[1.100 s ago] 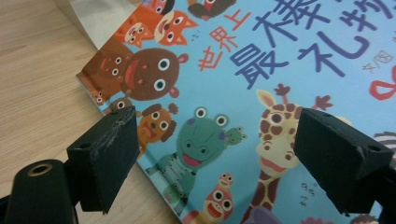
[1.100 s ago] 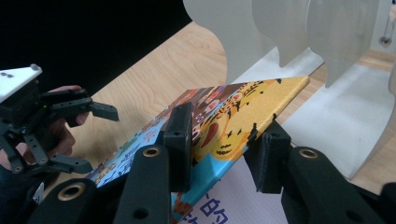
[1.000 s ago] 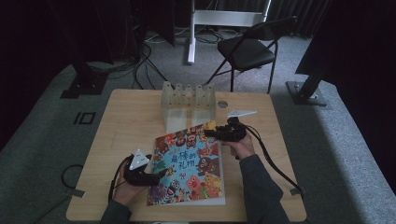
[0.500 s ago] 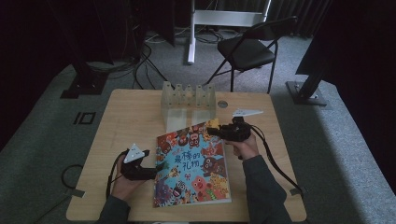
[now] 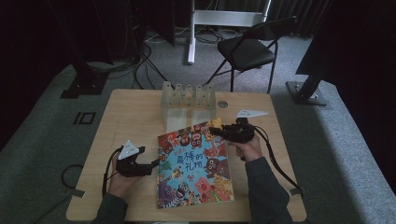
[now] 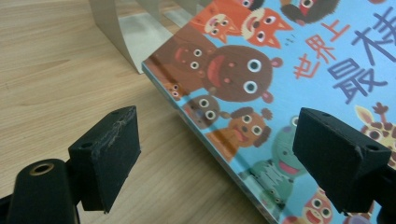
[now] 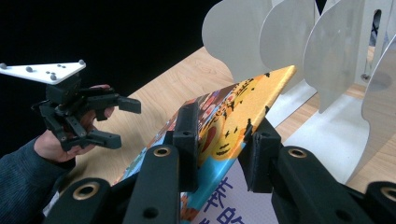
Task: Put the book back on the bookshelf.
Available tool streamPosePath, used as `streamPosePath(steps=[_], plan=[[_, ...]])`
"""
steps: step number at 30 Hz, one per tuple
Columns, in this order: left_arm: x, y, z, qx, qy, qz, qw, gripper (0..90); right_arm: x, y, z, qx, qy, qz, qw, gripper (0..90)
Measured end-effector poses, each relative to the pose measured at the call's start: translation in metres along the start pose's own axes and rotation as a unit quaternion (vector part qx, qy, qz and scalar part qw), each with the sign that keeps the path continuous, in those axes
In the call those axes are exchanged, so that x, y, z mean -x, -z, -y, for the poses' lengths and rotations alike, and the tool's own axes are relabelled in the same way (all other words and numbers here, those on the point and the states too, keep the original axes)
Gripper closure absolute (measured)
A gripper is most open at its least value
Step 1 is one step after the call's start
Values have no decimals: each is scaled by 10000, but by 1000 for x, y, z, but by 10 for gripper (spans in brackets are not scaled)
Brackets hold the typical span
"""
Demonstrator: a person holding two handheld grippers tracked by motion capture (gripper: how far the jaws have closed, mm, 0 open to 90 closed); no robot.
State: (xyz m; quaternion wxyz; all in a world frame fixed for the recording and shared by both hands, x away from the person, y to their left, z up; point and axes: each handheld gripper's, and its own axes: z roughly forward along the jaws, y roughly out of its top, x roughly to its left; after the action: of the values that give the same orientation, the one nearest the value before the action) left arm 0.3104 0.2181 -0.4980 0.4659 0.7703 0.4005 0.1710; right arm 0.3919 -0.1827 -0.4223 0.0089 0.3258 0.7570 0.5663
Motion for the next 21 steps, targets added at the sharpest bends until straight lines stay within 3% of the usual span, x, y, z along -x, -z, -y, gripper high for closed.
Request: streamPosePath(steps=[8, 16, 21], plan=[[-6, -4, -2, -25, 73, 112, 9999, 150, -3, 7, -2, 72, 30, -33, 10000, 721], [-13, -14, -1, -20, 323, 388, 9987, 150, -8, 14, -5, 193, 127, -100, 9997, 734], [-13, -18, -7, -71, 257, 464, 9986, 149, -12, 18, -8, 250, 202, -119, 9994, 741]])
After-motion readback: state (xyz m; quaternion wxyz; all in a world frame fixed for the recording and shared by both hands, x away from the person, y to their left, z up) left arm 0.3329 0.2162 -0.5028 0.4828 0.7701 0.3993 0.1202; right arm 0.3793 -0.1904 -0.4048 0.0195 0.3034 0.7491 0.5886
